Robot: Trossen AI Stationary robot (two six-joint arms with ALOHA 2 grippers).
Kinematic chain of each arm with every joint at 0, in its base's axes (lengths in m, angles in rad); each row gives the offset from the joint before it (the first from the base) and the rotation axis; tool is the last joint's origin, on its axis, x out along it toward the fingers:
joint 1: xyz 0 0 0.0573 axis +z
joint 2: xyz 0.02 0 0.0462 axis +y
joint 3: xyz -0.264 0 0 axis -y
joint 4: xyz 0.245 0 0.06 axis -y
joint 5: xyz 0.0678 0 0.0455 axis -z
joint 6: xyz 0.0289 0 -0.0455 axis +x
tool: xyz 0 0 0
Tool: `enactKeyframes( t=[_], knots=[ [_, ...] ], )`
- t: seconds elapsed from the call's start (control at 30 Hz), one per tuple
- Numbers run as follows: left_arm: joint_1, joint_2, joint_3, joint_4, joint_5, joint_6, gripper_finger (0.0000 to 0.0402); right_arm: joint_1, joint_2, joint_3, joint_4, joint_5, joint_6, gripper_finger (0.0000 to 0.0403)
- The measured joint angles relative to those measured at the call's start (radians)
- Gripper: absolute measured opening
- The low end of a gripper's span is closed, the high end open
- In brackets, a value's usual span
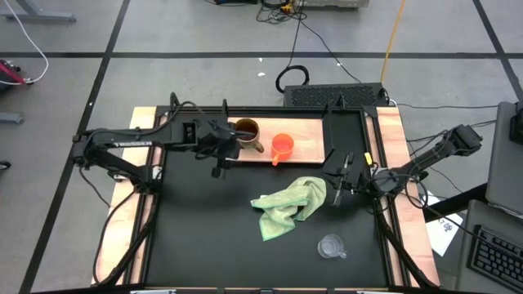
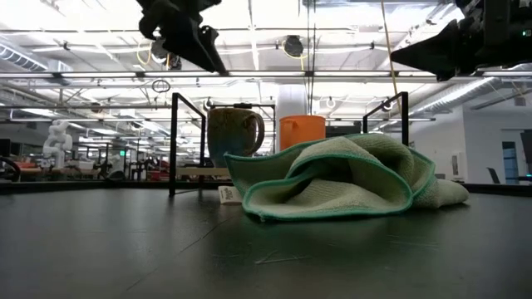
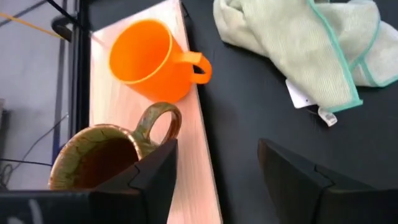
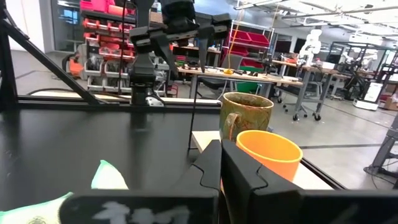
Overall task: Stack small to large cups/mugs on shelf
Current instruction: Adjust the green mug
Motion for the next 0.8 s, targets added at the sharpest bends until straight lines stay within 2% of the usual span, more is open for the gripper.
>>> enactKeyframes(
  t=[0.2,0.37,0.63,0.8],
  knots=[
    [0.059,0.030,0.006,0.027,0.013,0.085,0.0225,0.000,0.000,0.000,-0.002,0.000,0.000,0.0000],
    [0.114,0.030,0.005,0.058,0.072,0.129,0.0225,0.000,0.000,0.000,-0.009,0.000,0.008,0.0000],
    [0.187,0.031,0.005,0.040,0.150,0.153,0.0225,0.000,0.000,0.001,-0.047,0.000,0.027,0.0000],
    [0.225,0.060,0.004,0.020,0.152,0.183,0.0225,0.000,0.000,0.001,-0.037,-0.001,0.027,0.0000]
  ],
)
